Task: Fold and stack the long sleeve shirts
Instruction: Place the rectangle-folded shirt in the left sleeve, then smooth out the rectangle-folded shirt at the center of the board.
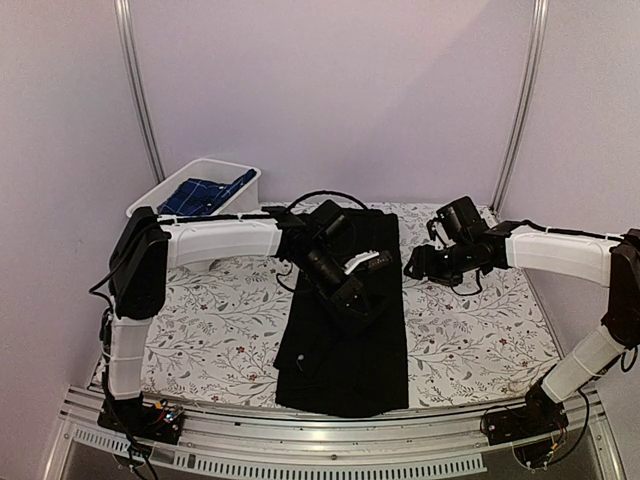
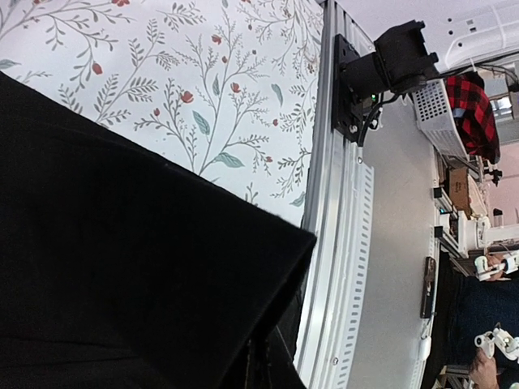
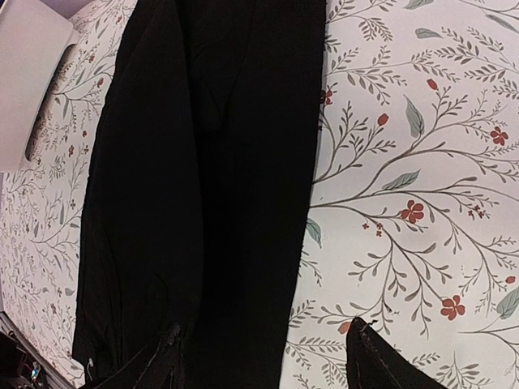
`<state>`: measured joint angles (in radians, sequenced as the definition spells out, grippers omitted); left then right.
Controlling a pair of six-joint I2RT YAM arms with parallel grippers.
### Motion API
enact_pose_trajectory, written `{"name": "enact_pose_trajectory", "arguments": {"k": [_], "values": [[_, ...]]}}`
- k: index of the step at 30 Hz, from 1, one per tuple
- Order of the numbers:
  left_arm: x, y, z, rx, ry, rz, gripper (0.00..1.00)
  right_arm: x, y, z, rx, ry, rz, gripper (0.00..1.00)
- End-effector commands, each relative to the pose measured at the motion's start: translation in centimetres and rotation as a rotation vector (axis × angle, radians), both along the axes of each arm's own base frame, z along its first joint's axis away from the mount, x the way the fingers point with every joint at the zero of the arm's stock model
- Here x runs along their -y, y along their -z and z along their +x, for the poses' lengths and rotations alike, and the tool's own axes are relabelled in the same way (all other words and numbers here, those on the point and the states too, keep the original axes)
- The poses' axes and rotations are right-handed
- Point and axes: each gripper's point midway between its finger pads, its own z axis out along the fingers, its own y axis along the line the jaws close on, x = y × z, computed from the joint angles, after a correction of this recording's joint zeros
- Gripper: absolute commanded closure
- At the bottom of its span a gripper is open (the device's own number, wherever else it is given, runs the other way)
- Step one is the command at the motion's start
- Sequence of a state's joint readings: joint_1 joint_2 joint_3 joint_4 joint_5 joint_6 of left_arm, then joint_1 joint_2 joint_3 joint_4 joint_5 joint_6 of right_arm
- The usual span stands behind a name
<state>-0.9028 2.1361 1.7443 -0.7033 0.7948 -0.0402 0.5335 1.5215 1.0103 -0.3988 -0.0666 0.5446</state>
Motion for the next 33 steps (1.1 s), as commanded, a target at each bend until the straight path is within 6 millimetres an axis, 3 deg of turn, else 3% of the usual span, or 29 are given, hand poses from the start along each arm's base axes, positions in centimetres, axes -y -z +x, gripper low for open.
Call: {"name": "enact_pose_trajectory", "arguments": {"k": [1,8,11,13,15,17,19,22,25,30,33], "values": [[0.3,1.1,-2.9,-0.034,0.075,0.023,0.98,0.2,0.4,-0.2,-0.004,-0.007,0.006,0.33],[0.6,2.9,-4.3,-0.05,0.105,0.058,0.94,0.4,1.0,-0.7,-0.017,-0.005,0.005,0.33],[0.6,3.2,-4.0,-0.029,0.091,0.069,0.8,0.5,1.3,-0.9,-0.022,-0.004,0.008,0.33],[0.6,2.9,-3.1,0.017,0.052,0.077,0.62,0.4,1.4,-1.0,-0.023,-0.007,0.011,0.32],[0.5,1.7,-2.2,0.064,0.007,0.053,0.56,0.4,1.5,-1.2,-0.026,-0.011,0.012,0.32],[0.1,0.2,0.1,0.119,-0.096,0.026,0.48,0.4,1.5,-1.3,-0.023,-0.015,0.01,0.32],[-1.3,-1.2,3.3,0.149,-0.249,0.005,0.46,0.3,1.3,-1.4,-0.014,-0.022,0.007,0.32],[-5.1,-3.2,8.7,0.162,-0.527,-0.029,0.46,-0.6,0.9,-1.8,-0.001,-0.049,0.004,0.32],[-8.3,-3.7,11.4,0.148,-0.685,-0.049,0.52,-1.9,0.9,-2.2,0.004,-0.079,0.011,0.32],[-7.3,-3.9,13.7,0.137,-0.668,-0.104,0.65,-4.3,-0.8,1.0,0.063,-0.1,0.031,0.37],[-5.7,-3.1,16.3,0.134,-0.681,-0.12,0.71,-5.6,-1.3,3.3,0.096,-0.113,0.015,0.48]]}}
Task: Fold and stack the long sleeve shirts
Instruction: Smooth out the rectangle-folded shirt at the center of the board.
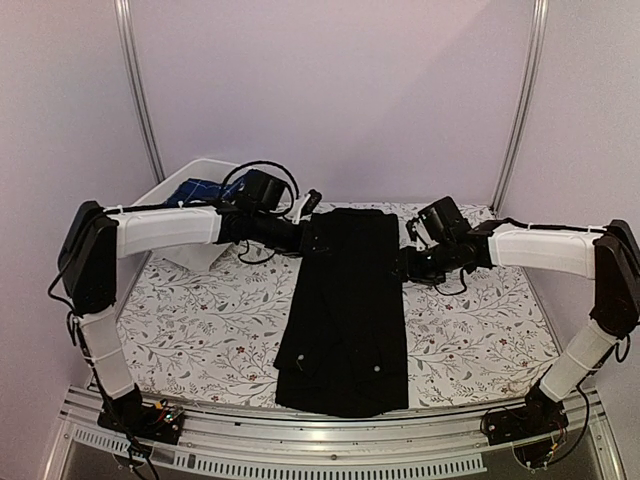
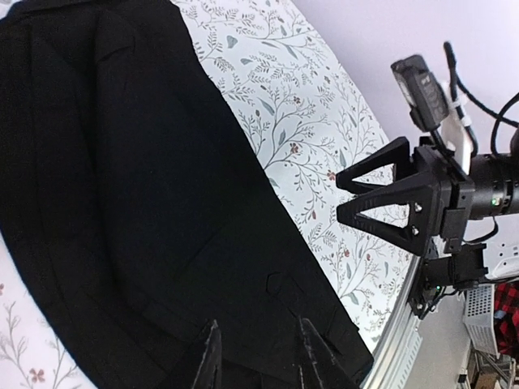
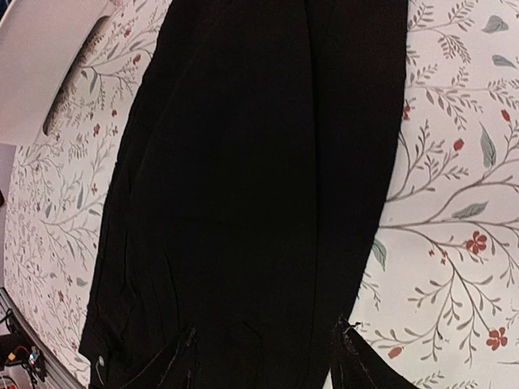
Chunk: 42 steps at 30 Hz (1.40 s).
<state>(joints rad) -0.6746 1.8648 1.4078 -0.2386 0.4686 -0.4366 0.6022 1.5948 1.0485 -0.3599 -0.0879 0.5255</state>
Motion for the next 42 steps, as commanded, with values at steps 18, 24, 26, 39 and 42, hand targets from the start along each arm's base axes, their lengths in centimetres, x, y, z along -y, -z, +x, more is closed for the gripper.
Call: {"name": "enact_pose_trajectory", "arguments": {"k": [18,24,26,39,42], "values": [[5.0,15.2,15.9,-0.19,-0.256,-0.1,0.79,-1.0,1.4,1.0,0.005,-0.042,0.015,0.53],[3.5,16.9,20.5,-0.244,-0.395,-0.181,0.79,-0.1,2.2,-0.4,-0.029,-0.037,0.001,0.52],[3.1,16.7,22.3,-0.237,-0.419,-0.217,0.78,0.0,2.0,-0.4,-0.024,-0.028,0.001,0.52],[3.8,-2.8,21.1,0.09,-0.171,-0.413,0.54,0.4,2.9,-2.2,-0.059,-0.021,0.041,0.51],[2.0,-4.4,17.2,0.093,-0.194,-0.358,0.52,0.3,3.3,-3.5,-0.079,-0.043,0.047,0.51]]}}
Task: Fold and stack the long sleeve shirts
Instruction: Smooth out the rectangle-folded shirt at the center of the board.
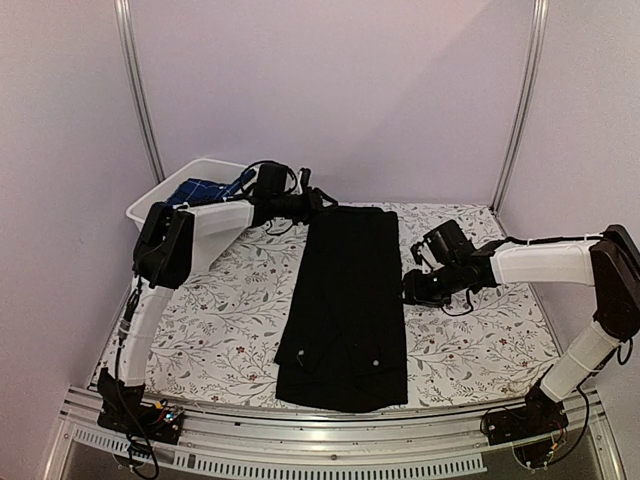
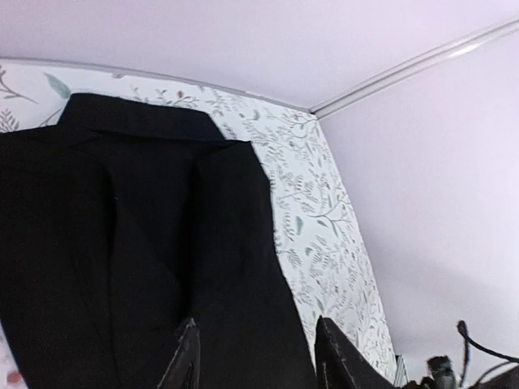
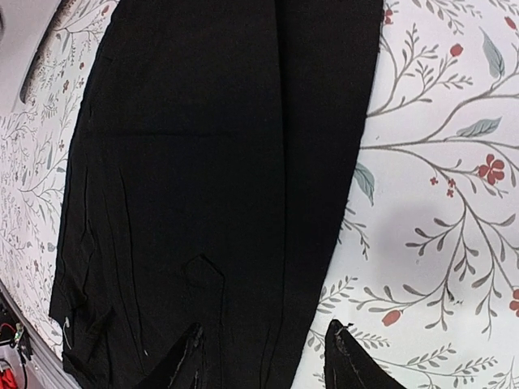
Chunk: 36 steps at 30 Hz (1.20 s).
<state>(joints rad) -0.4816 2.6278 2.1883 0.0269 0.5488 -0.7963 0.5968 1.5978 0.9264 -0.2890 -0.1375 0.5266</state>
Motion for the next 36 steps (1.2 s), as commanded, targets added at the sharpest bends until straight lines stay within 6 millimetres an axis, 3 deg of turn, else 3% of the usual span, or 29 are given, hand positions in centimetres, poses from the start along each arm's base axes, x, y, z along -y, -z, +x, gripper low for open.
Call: {"name": "enact_pose_trajectory", "arguments": {"k": [1,4,7,12,17,19,26,36], "values": [[-0.9,-10.9,-6.4,0.179,0.048,-0.01,0.52,-0.5,-0.2,-1.8,-0.019,-0.026,0.045,0.51],[-3.8,-9.3,-11.0,0.103,0.012,0.043,0.59,-0.6,-0.4,-3.0,-0.022,-0.045,0.068,0.51],[-4.9,-7.3,-16.5,0.051,0.029,0.136,0.64,-0.8,-0.5,-4.1,-0.033,-0.062,0.087,0.51],[-3.0,-1.3,-28.7,-0.075,0.201,0.418,0.68,-0.1,-0.9,-5.0,-0.021,-0.05,0.092,0.51],[-2.6,2.7,-37.3,-0.179,0.327,0.562,0.71,1.0,-0.9,-4.9,0.002,-0.032,0.042,0.51],[-3.1,4.0,-39.0,-0.203,0.341,0.641,0.73,1.4,-1.0,-4.8,0.02,-0.021,0.027,0.5],[-3.7,6.3,-41.6,-0.228,0.355,0.775,0.76,2.1,-0.5,-4.6,0.03,0.017,0.011,0.49],[-3.2,7.7,-43.0,-0.187,0.304,0.916,0.75,2.3,0.0,-5.3,0.013,0.015,0.015,0.48]]}}
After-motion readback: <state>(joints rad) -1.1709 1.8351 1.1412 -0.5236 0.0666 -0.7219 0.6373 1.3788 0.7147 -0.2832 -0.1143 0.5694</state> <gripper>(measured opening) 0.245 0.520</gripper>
